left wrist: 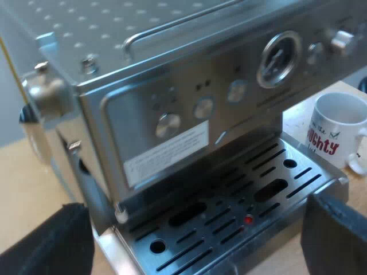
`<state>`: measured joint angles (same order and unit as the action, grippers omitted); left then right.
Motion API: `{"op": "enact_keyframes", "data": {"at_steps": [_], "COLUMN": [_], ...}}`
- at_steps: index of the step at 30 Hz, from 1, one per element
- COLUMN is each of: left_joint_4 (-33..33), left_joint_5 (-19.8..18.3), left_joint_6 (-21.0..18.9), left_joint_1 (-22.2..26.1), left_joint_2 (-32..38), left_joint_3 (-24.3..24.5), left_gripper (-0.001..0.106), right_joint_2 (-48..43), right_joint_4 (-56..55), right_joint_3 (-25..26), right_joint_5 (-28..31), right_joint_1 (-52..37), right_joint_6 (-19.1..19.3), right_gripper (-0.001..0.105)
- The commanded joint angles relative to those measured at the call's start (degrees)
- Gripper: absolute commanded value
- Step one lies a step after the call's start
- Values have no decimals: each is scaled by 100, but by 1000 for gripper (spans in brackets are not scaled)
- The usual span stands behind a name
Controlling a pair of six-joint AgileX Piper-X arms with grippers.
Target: Grind coffee beans and then tamp
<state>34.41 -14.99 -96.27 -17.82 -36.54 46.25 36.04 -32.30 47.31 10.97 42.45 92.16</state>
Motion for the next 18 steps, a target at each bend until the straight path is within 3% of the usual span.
{"op": "enact_keyframes", "data": {"at_steps": [1, 9, 10, 18], "left_joint_4": [101, 487, 532, 716], "left_joint_5": [-2, -421, -419, -419], "left_joint_6": [-177, -122, -116, 181], "left_joint_1": [331, 1404, 1533, 1585], "left_joint_2": [37, 98, 167, 633], "left_joint_3": [24, 91, 91, 91], "left_gripper": [79, 79, 79, 79], "right_joint_2": [-42, -42, -42, -42], "right_joint_4": [10, -41, -187, -1008], "right_joint_3": [67, 67, 67, 67], "right_joint_5": [-615, -1284, -1324, -1404], "right_joint_1": [-689, -1971, -2344, -3451], "right_joint_6": [21, 35, 249, 715], "right_gripper": [77, 77, 77, 77]}}
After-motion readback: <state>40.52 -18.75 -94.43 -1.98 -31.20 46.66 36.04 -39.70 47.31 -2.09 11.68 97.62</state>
